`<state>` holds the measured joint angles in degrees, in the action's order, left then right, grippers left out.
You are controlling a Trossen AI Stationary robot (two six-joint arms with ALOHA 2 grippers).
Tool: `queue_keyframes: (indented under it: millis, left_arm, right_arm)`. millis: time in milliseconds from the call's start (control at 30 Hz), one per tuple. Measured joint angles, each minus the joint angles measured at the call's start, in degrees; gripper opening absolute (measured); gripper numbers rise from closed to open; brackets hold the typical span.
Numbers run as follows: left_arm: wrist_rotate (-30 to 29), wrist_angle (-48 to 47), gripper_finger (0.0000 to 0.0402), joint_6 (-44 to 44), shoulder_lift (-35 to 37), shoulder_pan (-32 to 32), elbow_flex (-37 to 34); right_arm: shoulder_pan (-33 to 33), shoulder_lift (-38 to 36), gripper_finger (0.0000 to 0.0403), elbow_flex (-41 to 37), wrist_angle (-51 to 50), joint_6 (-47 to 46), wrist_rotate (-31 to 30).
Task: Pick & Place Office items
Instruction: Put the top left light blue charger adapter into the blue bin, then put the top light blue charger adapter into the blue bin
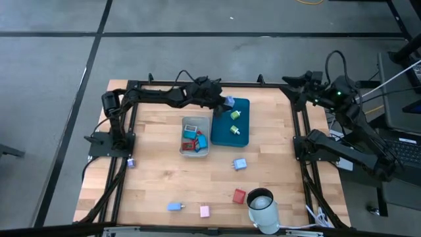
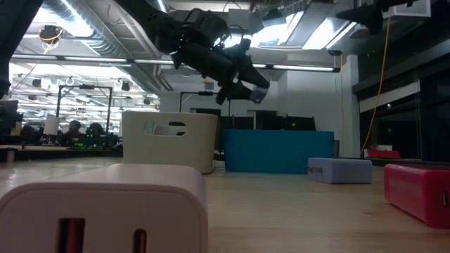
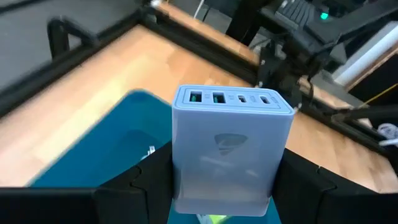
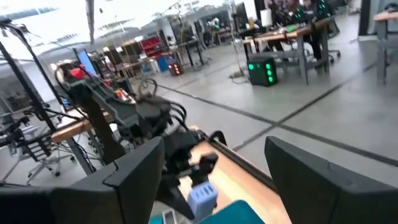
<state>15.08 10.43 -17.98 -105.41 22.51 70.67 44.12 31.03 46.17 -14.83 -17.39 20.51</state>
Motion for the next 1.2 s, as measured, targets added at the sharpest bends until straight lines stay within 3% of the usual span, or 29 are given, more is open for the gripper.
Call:
queue_keyframes:
  millis: [400,633,733,900,1033,1200]
  left_arm:
    - [-0.74,4.44,0.0205,-4.97,-5.22,-0.67,0.0]
    - [-2.51,4.34,0.0348,-4.38,-5.24,-0.77,0.0]
    - [-2.55,4.0,0.0365,-4.39,-5.24,-1.09,0.0]
    - [-1.44,3.46,0.0359,-5.51,-4.73,-1.51,0.04]
    - [-0.2,-7.48,0.0345,-1.34,-2.16,-2.68,3.68]
    - [-0.59,-31.98,0.0337,9.35,-1.15,-6.53,14.53]
  right_arm:
    - [0.02,-1.53,0.0284,0.02,2.43,-0.18,3.33]
    - [0.04,-1.97,0.0284,0.02,2.4,-0.67,5.63]
    - [0.02,-1.97,0.0284,0.02,2.39,-1.27,5.96]
    - [0.02,-1.97,0.0284,0.02,2.36,-1.46,6.1]
    - [0.04,-1.97,0.0284,0.02,2.36,-1.66,6.1]
    - [0.06,-1.97,0.0284,0.02,2.39,-1.66,6.08]
